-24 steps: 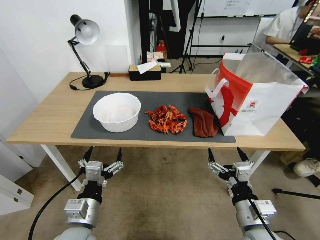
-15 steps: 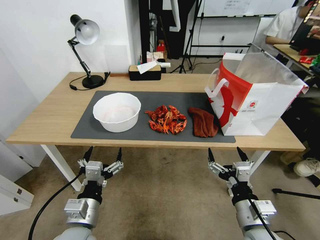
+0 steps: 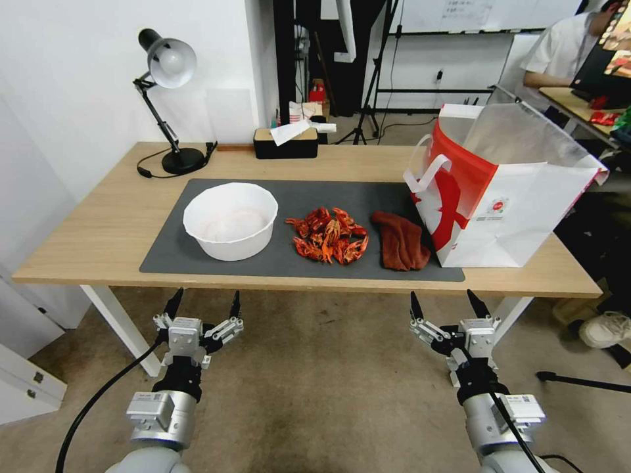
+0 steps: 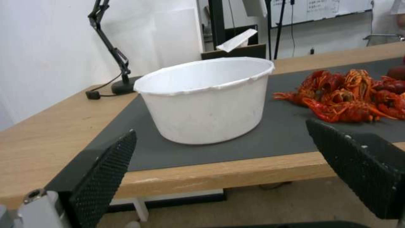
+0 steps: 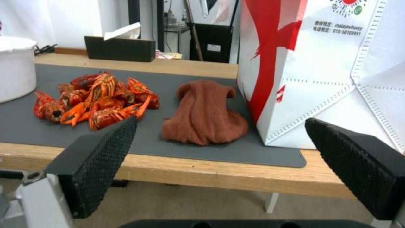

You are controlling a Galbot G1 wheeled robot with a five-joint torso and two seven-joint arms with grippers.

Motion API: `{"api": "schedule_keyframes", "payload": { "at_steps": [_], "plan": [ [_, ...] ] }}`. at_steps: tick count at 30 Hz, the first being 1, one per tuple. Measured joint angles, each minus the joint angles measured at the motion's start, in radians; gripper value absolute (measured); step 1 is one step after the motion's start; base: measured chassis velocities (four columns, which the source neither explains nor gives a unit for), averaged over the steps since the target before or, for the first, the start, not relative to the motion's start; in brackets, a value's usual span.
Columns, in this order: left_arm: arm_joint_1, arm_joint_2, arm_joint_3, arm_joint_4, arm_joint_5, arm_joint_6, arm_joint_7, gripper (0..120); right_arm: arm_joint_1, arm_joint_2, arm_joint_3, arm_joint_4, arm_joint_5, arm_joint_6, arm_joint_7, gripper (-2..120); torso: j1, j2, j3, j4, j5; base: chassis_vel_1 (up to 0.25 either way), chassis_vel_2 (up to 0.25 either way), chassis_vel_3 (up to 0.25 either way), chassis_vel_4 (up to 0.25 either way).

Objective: Sweep shrimp from table into container with towel, then put container into takeout bag.

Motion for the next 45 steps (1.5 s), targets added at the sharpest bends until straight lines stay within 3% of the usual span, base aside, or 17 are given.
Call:
{"api": "schedule_keyframes", "payload": {
  "at_steps": [12, 16, 18, 19, 21, 23, 24, 27, 38, 45],
  "plan": [
    [-0.007, -0.001, -0.001, 0.0, -0.009, 0.017, -0.001, 100, 0.019, 0.002, -0.007, -0.006, 0.016, -0.037, -0.005, 100, 0.0, 0.0, 0.0, -0.0001, -0.0001, 0.0, 0.0, 0.0, 0.0],
    [-0.041, -0.01, -0.013, -0.003, -0.054, 0.11, -0.016, 100, 0.076, 0.01, -0.033, -0.024, 0.066, -0.152, -0.028, 100, 0.0, 0.0, 0.0, 0.0, 0.0, 0.0, 0.0, 0.0, 0.0],
    [-0.072, -0.019, -0.023, -0.008, -0.096, 0.197, -0.031, 100, 0.121, 0.016, -0.053, -0.038, 0.105, -0.242, -0.046, 100, 0.0, 0.0, 0.0, 0.0, 0.0, 0.0, 0.0, 0.0, 0.0],
    [-0.072, -0.019, -0.023, -0.008, -0.096, 0.197, -0.031, 100, 0.121, 0.016, -0.053, -0.038, 0.105, -0.242, -0.046, 100, 0.0, 0.0, 0.0, 0.0, 0.0, 0.0, 0.0, 0.0, 0.0],
    [-0.099, -0.026, -0.032, -0.011, -0.132, 0.271, -0.043, 100, 0.153, 0.021, -0.064, -0.044, 0.145, -0.292, -0.065, 100, 0.0, 0.0, 0.0, 0.0004, 0.0009, 0.0, 0.0, 0.0, 0.0],
    [-0.108, -0.027, -0.034, -0.013, -0.145, 0.288, -0.047, 100, 0.159, 0.02, -0.05, 0.007, 0.179, -0.257, -0.079, 100, 0.0, 0.0, 0.0, 0.0002, -0.0008, 0.0, 0.0, 0.0, 0.0],
    [-0.123, -0.029, -0.04, -0.02, -0.178, 0.326, -0.059, 100, 0.158, 0.022, -0.047, 0.03, 0.188, -0.241, -0.079, 100, 0.0, 0.0, 0.0, 0.0001, -0.0015, 0.0, 0.0, 0.0, 0.0],
    [-0.14, -0.027, -0.048, -0.033, -0.217, 0.366, -0.071, 100, 0.149, 0.027, -0.045, 0.05, 0.195, -0.216, -0.078, 100, 0.0, 0.0, 0.0, -0.0001, -0.0002, 0.0, 0.0, 0.0, 0.0],
    [-0.144, -0.009, -0.055, -0.032, -0.227, 0.357, -0.066, 100, 0.143, 0.038, -0.042, 0.032, 0.194, -0.211, -0.071, 100, 0.0, 0.0, 0.0, 0.0, 0.0, 0.0, 0.0, 0.0, 0.0],
    [-0.163, 0.032, -0.077, -0.016, -0.219, 0.327, -0.04, 100, 0.15, 0.044, -0.042, -0.003, 0.19, -0.21, -0.07, 100, 0.0, 0.0, 0.0, 0.0, -0.0001, 0.0, 0.0, 0.0, 0.0]
  ]
}}
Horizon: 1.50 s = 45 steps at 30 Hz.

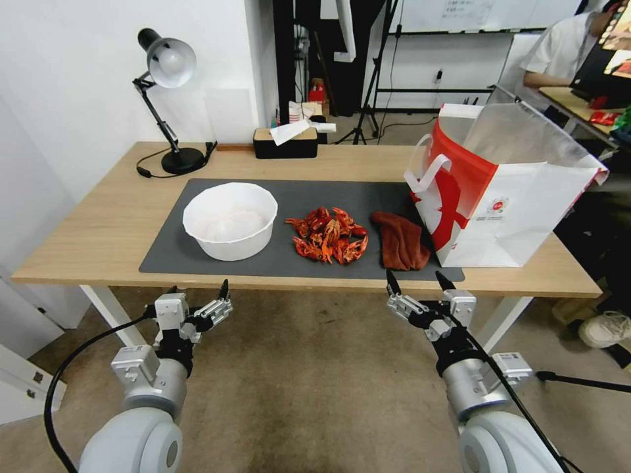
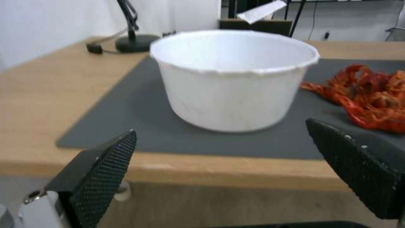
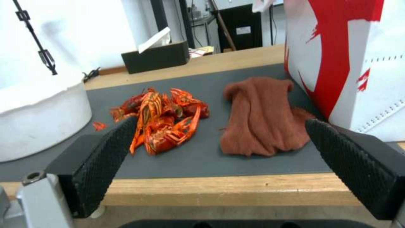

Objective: Sweep shrimp from table into container with towel, then put container into takeout bag.

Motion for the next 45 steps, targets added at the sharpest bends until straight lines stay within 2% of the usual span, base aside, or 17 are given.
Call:
{"api": "schedule_keyframes", "payload": {
  "at_steps": [3, 5, 9, 10, 12, 13, 14, 15, 17, 19, 21, 26, 28, 30, 33, 37, 45],
  "plan": [
    [-0.027, 0.032, -0.024, 0.008, -0.003, 0.008, -0.002, 100, 0.004, 0.0, 0.0, -0.004, 0.0, 0.0, 0.001, 100, 0.0, 0.0, 0.0, 0.0001, 0.0001, 0.0, 0.0, 0.0, 0.0],
    [-0.148, 0.165, -0.087, 0.063, -0.056, 0.017, 0.006, 100, 0.012, -0.008, 0.003, -0.014, 0.0, -0.002, 0.005, 100, 0.0, 0.0, 0.0, 0.0001, 0.0, 0.0, 0.0, 0.0, 0.0],
    [-0.241, 0.272, -0.096, 0.104, -0.114, 0.007, 0.068, 100, 0.014, -0.01, 0.003, -0.018, -0.001, -0.002, 0.008, 100, 0.0, 0.0, 0.0, 0.0002, -0.0006, 0.0, 0.0, 0.0, 0.0],
    [-0.307, 0.354, -0.089, 0.139, -0.175, -0.014, 0.14, 100, 0.015, -0.01, 0.002, -0.02, -0.001, -0.002, 0.008, 100, 0.0, 0.0, 0.0, -0.0002, -0.0001, 0.0, 0.0, 0.0, 0.0],
    [-0.42, 0.493, -0.049, 0.222, -0.231, -0.066, 0.267, 100, 0.016, -0.009, 0.001, -0.021, -0.002, -0.002, 0.009, 100, 0.0, 0.0, 0.0, -0.0005, -0.0007, 0.0, 0.0, 0.0, 0.0],
    [-0.42, 0.493, -0.049, 0.222, -0.231, -0.066, 0.267, 100, 0.016, -0.009, 0.001, -0.021, -0.002, -0.002, 0.009, 100, 0.0, 0.0, 0.0, -0.0005, -0.0007, 0.0, 0.0, 0.0, 0.0],
    [-0.506, 0.627, 0.0, 0.296, -0.237, -0.116, 0.359, 100, 0.015, -0.01, 0.001, -0.021, -0.002, -0.003, 0.011, 100, 0.0, 0.0, 0.0, -0.0003, -0.0003, 0.0, 0.0, 0.0, 0.0],
    [-0.506, 0.627, 0.0, 0.296, -0.237, -0.116, 0.359, 100, 0.015, -0.01, 0.001, -0.021, -0.002, -0.003, 0.011, 100, 0.0, 0.0, 0.0, -0.0003, -0.0003, 0.0, 0.0, 0.0, 0.0],
    [-0.653, 0.779, 0.101, 0.377, -0.201, -0.167, 0.506, 100, 0.012, -0.01, 0.007, -0.021, -0.002, -0.001, 0.015, 100, 0.0, 0.0, 0.0, 0.0, -0.0002, 0.0, 0.0, 0.0, 0.0],
    [-0.713, 0.821, 0.143, 0.398, -0.179, -0.17, 0.573, 100, 0.01, -0.01, 0.009, -0.021, -0.001, 0.002, 0.017, 100, 0.0, 0.0, 0.0, 0.0, -0.0006, 0.0, 0.0, 0.0, 0.0],
    [-0.866, 0.899, 0.253, 0.452, -0.098, -0.185, 0.789, 100, 0.004, -0.008, 0.014, -0.023, 0.0, 0.016, 0.02, 100, 0.0, 0.0, 0.0, -0.0002, 0.0002, 0.0, 0.0, 0.0, 0.0],
    [-1.029, 0.947, 0.359, 0.502, 0.093, -0.268, 1.017, 100, -0.002, -0.007, 0.015, -0.023, 0.0, 0.024, 0.024, 100, 0.0, 0.0, 0.0, 0.0003, -0.0002, 0.0, 0.0, 0.0, 0.0],
    [-1.172, 0.976, 0.475, 0.525, 0.211, -0.324, 1.142, 100, -0.002, -0.005, 0.015, -0.023, 0.0, 0.026, 0.027, 100, 0.0, 0.0, 0.0, 0.0002, 0.0, 0.0, 0.0, 0.0, 0.0],
    [-1.209, 0.981, 0.51, 0.531, 0.23, -0.334, 1.17, 100, -0.002, -0.005, 0.015, -0.024, 0.0, 0.027, 0.029, 100, 0.0, 0.0, 0.0, 0.0002, 0.0002, 0.0, 0.0, 0.0, 0.0],
    [-1.349, 0.98, 0.691, 0.586, 0.294, -0.37, 1.266, 100, -0.004, -0.001, 0.013, -0.026, -0.001, 0.031, 0.038, 100, 0.0, 0.0, 0.0, 0.0, -0.0001, 0.0, 0.0, 0.0, 0.0],
    [-1.412, 0.963, 0.803, 0.629, 0.273, -0.382, 1.303, 100, -0.004, -0.001, 0.014, -0.031, -0.001, 0.034, 0.056, 100, 0.0, 0.0, 0.0, 0.0, -0.0001, 0.0, 0.0, 0.0, 0.0],
    [-1.453, 0.926, 0.866, 0.673, 0.302, -0.387, 1.295, 100, -0.006, -0.002, 0.019, -0.037, -0.001, 0.043, 0.071, 100, 0.0, 0.0, 0.0, 0.0001, 0.0001, 0.0, 0.0, 0.0, 0.0]
  ]
}}
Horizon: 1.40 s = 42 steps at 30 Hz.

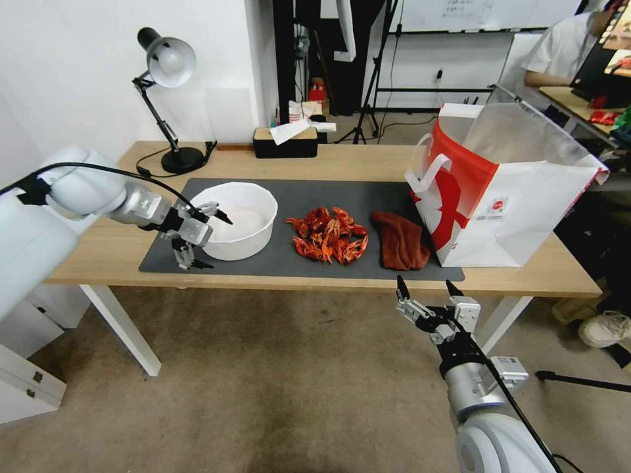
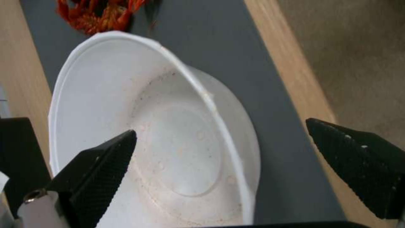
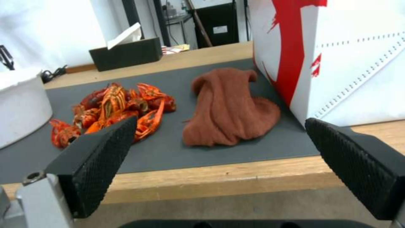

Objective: Sweep shrimp from table into container with towel, then put container into takeout bag.

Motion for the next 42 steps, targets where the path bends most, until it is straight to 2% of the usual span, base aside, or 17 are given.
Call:
{"api": "schedule_keyframes", "payload": {
  "at_steps": [1, 4, 5, 7, 11, 16, 23, 25, 26, 29, 30, 32, 35, 37, 38, 40, 42],
  "plan": [
    [0.0, 0.0, 0.0, 0.0, 0.0, 0.0, 0.0, 100, 0.0, 0.0, 0.0, 0.0, 0.0, 0.0, 0.0, 100, 0.0, 0.0, 0.0, 0.0, 0.0, 0.0, 0.0, 0.0, 0.0],
    [-0.052, -0.023, 0.057, 0.044, 0.003, -0.006, -0.007, 100, -0.001, 0.001, 0.0, -0.004, -0.001, 0.003, 0.004, 100, 0.0, 0.0, 0.0, 0.0001, 0.0, 0.0, 0.0, 0.0, 0.0],
    [-0.052, -0.023, 0.057, 0.044, 0.003, -0.006, -0.007, 100, -0.001, 0.001, 0.0, -0.004, -0.001, 0.003, 0.004, 100, 0.0, 0.0, 0.0, 0.0001, 0.0, 0.0, 0.0, 0.0, 0.0],
    [-0.089, -0.049, 0.11, 0.089, 0.008, -0.011, -0.002, 100, -0.002, 0.003, 0.0, -0.005, -0.002, 0.004, 0.004, 100, 0.0, 0.0, 0.0, -0.0002, 0.0, 0.0, 0.0, 0.0, 0.0],
    [-0.103, -0.061, 0.132, 0.111, 0.014, -0.014, 0.0, 98, -0.003, 0.003, 0.0, -0.005, -0.002, 0.004, 0.004, 100, 0.0, 0.0, 0.0, -0.0003, 0.0, 0.0, 0.0, 0.0, 0.0],
    [-0.172, -0.086, 0.192, 0.171, 0.019, -0.026, 0.0, 88, -0.007, 0.002, 0.007, -0.009, -0.003, 0.008, 0.006, 100, 0.0, 0.0, 0.0, -0.0001, 0.0, 0.0, 0.0, 0.0, 0.0],
    [-0.187, -0.09, 0.208, 0.177, 0.02, -0.032, 0.008, 72, -0.006, 0.008, 0.004, -0.012, -0.004, 0.01, 0.006, 100, 0.0, 0.0, 0.0, 0.0, 0.0, 0.0, 0.0, 0.0, 0.0],
    [-0.184, -0.09, 0.208, 0.175, 0.019, -0.034, 0.012, 59, -0.005, 0.01, 0.002, -0.013, -0.004, 0.01, 0.007, 100, 0.0, 0.0, 0.0, 0.0, 0.0001, 0.0, 0.0, 0.0, 0.0],
    [-0.184, -0.09, 0.208, 0.175, 0.019, -0.034, 0.012, 59, -0.005, 0.01, 0.002, -0.013, -0.004, 0.01, 0.007, 100, 0.0, 0.0, 0.0, 0.0, 0.0001, 0.0, 0.0, 0.0, 0.0],
    [-0.178, -0.089, 0.208, 0.172, 0.018, -0.036, 0.017, 43, -0.006, 0.009, 0.002, -0.014, -0.005, 0.012, 0.007, 100, 0.0, 0.0, 0.0, 0.0, 0.0, 0.0, 0.0, 0.0, 0.0],
    [-0.178, -0.089, 0.208, 0.172, 0.018, -0.036, 0.017, 43, -0.006, 0.009, 0.002, -0.014, -0.005, 0.012, 0.007, 100, 0.0, 0.0, 0.0, 0.0, 0.0, 0.0, 0.0, 0.0, 0.0],
    [-0.175, -0.086, 0.208, 0.171, 0.017, -0.039, 0.018, 32, -0.008, 0.009, 0.002, -0.014, -0.005, 0.014, 0.009, 100, 0.0, 0.0, 0.0, -0.0001, 0.0, 0.0, 0.0, 0.0, 0.0],
    [-0.174, -0.084, 0.209, 0.171, 0.017, -0.041, 0.018, 27, -0.008, 0.009, 0.002, -0.014, -0.005, 0.014, 0.01, 100, 0.0, 0.0, 0.0, 0.0, 0.0, 0.0, 0.0, 0.0, 0.0],
    [-0.173, -0.082, 0.209, 0.173, 0.017, -0.043, 0.017, 14, -0.009, 0.007, 0.003, -0.014, -0.005, 0.015, 0.01, 100, 0.0, 0.0, 0.0, 0.0, 0.0, 0.0, 0.0, 0.0, 0.0],
    [-0.173, -0.082, 0.209, 0.173, 0.017, -0.043, 0.017, 14, -0.009, 0.007, 0.003, -0.014, -0.005, 0.015, 0.01, 100, 0.0, 0.0, 0.0, 0.0, 0.0, 0.0, 0.0, 0.0, 0.0],
    [-0.17, -0.077, 0.208, 0.168, 0.018, -0.046, 0.02, 4, -0.01, 0.007, 0.003, -0.013, -0.005, 0.015, 0.01, 100, 0.0, 0.0, 0.0, -0.0001, 0.0, 0.0, 0.0, 0.0, 0.0],
    [-0.165, -0.074, 0.207, 0.16, 0.018, -0.049, 0.02, 0, -0.011, 0.008, 0.003, -0.013, -0.006, 0.015, 0.01, 100, 0.0, 0.0, 0.0, -0.0001, 0.0, 0.0, 0.0, 0.0, 0.0]
  ]
}}
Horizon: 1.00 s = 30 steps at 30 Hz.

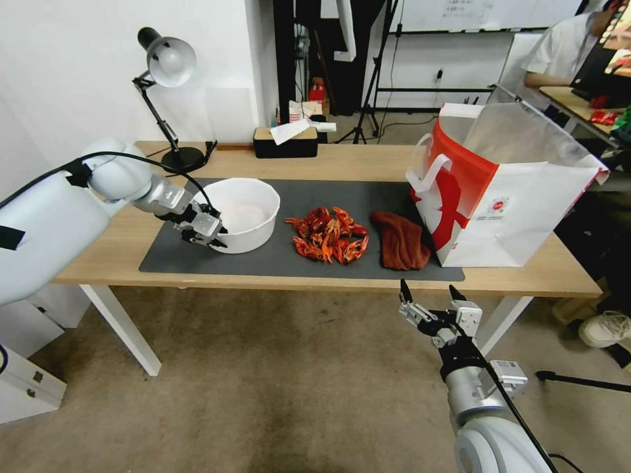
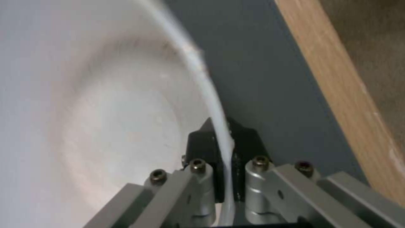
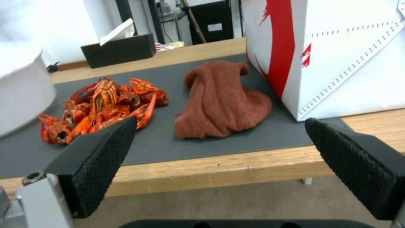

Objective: Sweep shrimp from table into container with towel, then put container into takeout bag.

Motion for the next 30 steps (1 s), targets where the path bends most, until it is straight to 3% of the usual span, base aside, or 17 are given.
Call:
{"api": "schedule_keyframes", "payload": {
  "at_steps": [7, 14, 17, 18, 20, 21, 22, 25, 26, 30],
  "plan": [
    [0.024, 0.018, -0.021, -0.022, -0.002, -0.011, -0.001, 0, 0.0, 0.004, -0.009, 0.0, -0.016, 0.004, -0.003, 100, 0.0, 0.0, 0.0, 0.0, -0.0002, 0.0, 0.0, 0.0, 0.0],
    [0.037, 0.064, -0.104, -0.062, -0.004, -0.062, -0.001, 0, 0.001, 0.004, -0.016, 0.0, -0.018, 0.004, -0.004, 100, 0.0, 0.0, 0.0, -0.0003, -0.0002, 0.0, 0.0, 0.0, 0.0],
    [0.105, 0.135, -0.199, -0.127, -0.006, -0.121, -0.001, 0, 0.001, 0.006, -0.021, -0.001, -0.018, 0.005, -0.005, 100, 0.0, 0.0, 0.0, 0.0, -0.0001, 0.0, 0.0, 0.0, 0.0],
    [0.105, 0.135, -0.199, -0.127, -0.006, -0.121, -0.001, 0, 0.001, 0.006, -0.021, -0.001, -0.018, 0.005, -0.005, 100, 0.0, 0.0, 0.0, 0.0, -0.0001, 0.0, 0.0, 0.0, 0.0],
    [0.188, 0.18, -0.275, -0.178, -0.007, -0.149, 0.0, 0, 0.001, 0.006, -0.023, -0.002, -0.018, 0.006, -0.005, 100, 0.0, 0.0, 0.0, 0.0004, -0.0001, 0.0, 0.0, 0.0, 0.0],
    [0.26, 0.203, -0.339, -0.217, -0.007, -0.17, 0.006, 0, 0.0, 0.005, -0.024, -0.002, -0.018, 0.007, -0.005, 100, 0.0, 0.0, 0.0, 0.0006, -0.0003, 0.0, 0.0, 0.0, 0.0],
    [0.26, 0.203, -0.339, -0.217, -0.007, -0.17, 0.006, 0, 0.0, 0.005, -0.024, -0.002, -0.018, 0.007, -0.005, 100, 0.0, 0.0, 0.0, 0.0006, -0.0003, 0.0, 0.0, 0.0, 0.0],
    [0.408, 0.232, -0.494, -0.315, -0.009, -0.211, 0.045, 0, 0.001, -0.002, -0.023, 0.0, -0.018, 0.007, -0.006, 100, 0.0, 0.0, 0.0, 0.0003, -0.0002, 0.0, 0.0, 0.0, 0.0],
    [0.408, 0.232, -0.494, -0.315, -0.009, -0.211, 0.045, 0, 0.001, -0.002, -0.023, 0.0, -0.018, 0.007, -0.006, 100, 0.0, 0.0, 0.0, 0.0003, -0.0002, 0.0, 0.0, 0.0, 0.0],
    [0.517, 0.241, -0.587, -0.428, -0.022, -0.253, 0.136, 0, -0.005, -0.008, -0.017, 0.006, -0.015, 0.007, -0.006, 100, 0.0, 0.0, 0.0, -0.0002, -0.0002, 0.0, 0.0, 0.0, 0.0]
  ]
}}
